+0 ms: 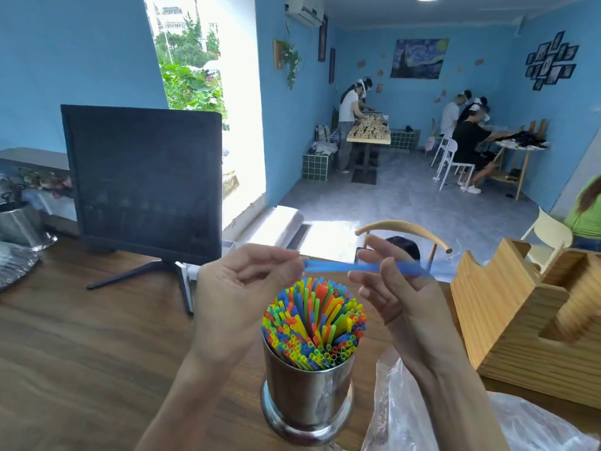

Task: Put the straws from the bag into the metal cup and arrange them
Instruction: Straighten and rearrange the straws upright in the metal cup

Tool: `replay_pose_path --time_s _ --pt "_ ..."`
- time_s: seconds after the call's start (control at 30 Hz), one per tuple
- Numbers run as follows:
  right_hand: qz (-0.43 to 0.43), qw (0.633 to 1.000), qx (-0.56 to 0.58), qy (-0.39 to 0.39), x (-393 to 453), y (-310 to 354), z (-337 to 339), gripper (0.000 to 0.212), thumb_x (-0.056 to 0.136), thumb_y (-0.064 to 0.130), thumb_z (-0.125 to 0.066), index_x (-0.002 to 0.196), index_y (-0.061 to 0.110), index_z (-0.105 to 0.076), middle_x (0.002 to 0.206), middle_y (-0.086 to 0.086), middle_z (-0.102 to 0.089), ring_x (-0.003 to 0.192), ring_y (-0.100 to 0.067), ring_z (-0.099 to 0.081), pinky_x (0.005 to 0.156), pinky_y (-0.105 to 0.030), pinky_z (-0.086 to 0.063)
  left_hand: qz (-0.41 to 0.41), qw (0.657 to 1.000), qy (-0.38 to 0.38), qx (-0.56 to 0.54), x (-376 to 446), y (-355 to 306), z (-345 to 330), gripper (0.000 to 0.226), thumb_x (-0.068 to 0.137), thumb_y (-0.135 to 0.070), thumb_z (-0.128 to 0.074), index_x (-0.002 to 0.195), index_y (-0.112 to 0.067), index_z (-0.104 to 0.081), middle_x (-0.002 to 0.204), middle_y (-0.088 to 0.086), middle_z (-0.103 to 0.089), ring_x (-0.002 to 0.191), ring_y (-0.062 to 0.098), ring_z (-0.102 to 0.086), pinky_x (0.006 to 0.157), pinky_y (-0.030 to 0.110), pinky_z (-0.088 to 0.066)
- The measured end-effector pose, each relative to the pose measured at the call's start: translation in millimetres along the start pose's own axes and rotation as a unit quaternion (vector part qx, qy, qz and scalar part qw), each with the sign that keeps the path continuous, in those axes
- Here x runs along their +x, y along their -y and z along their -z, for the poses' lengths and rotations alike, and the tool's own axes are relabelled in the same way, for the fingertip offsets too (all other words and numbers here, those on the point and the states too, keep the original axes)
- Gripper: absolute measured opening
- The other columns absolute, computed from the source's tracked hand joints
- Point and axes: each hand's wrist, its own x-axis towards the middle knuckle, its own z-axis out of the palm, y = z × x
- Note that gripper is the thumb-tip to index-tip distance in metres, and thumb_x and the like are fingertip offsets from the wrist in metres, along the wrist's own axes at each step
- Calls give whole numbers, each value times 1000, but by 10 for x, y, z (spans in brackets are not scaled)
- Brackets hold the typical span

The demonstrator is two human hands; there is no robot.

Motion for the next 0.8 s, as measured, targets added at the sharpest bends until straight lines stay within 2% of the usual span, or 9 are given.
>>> replay_pose_path --time_s 0.1,0.2,0.3,0.37,0.5,0.57,0.63,0.73,0.8 --pt "38 999 -5 -29 -19 0 -12 51 55 51 -94 94 21 -81 100 -7 -77 86 -22 -77 68 -22 -60 26 996 59 57 -26 34 85 11 64 -21 -81 75 -23 -81 76 0 -78 71 12 -75 66 20 -58" --pt "100 989 -69 -86 -64 -1 -72 33 73 42 -78 94 17 -75 83 -11 -77 76 -27 -77 63 -23 -59 56 963 187 185 -7 77 192 11 70 -28 -85 78 -34 -81 82 -8 -77 84 9 -73 80 31 -59" --pt "138 966 -199 -94 -121 0 -149 22 85 32 -66 102 19 -69 77 -6 -77 72 -21 -77 66 -24 -60 33 954 177 240 34 126 235 7 76 -38 -82 82 -41 -80 91 -14 -73 95 8 -66 83 31 -54" --pt "118 930 -345 -48 -128 -74 -140 20 87 39 -66 105 31 -70 75 2 -76 72 -11 -76 69 -28 -61 11 964 141 224 58 144 198 11 81 -47 -80 91 -44 -77 95 -16 -74 97 8 -65 84 31 -52" --pt "132 797 -587 44 -90 -302 -112 12 90 45 -71 95 35 -72 72 17 -60 80 -6 -55 74 -20 -43 -39 980 143 130 44 136 9 38 84 -44 -70 122 -46 -64 119 -15 -70 112 15 -64 94 28 -53" --pt "132 769 -619 86 -88 -350 -125 34 89 55 -53 91 26 -70 74 19 -56 87 -10 -46 81 -29 -40 -54 978 172 105 29 127 -76 47 87 -35 -72 131 -45 -60 127 -18 -67 121 15 -62 98 24 -51" --pt "117 746 -646 110 -100 -335 -138 52 88 58 -38 98 18 -71 84 14 -61 93 -11 -43 87 -38 -40 -77 970 180 144 18 166 -121 39 88 -23 -75 122 -40 -71 118 -20 -71 113 11 -67 95 27 -53" --pt "88 756 -634 139 -105 -260 -99 47 85 57 -42 101 23 -68 96 17 -60 102 -8 -45 93 -37 -41 -98 954 178 221 1 284 -154 31 89 -12 -76 105 -38 -79 102 -23 -75 103 1 -69 91 28 -54" --pt "59 802 -572 162 -81 -171 -34 40 85 59 -56 107 28 -70 101 21 -63 106 -5 -53 94 -30 -44 -92 950 160 253 7 342 -167 31 89 -16 -76 106 -43 -78 105 -25 -73 108 -5 -65 95 22 -50"
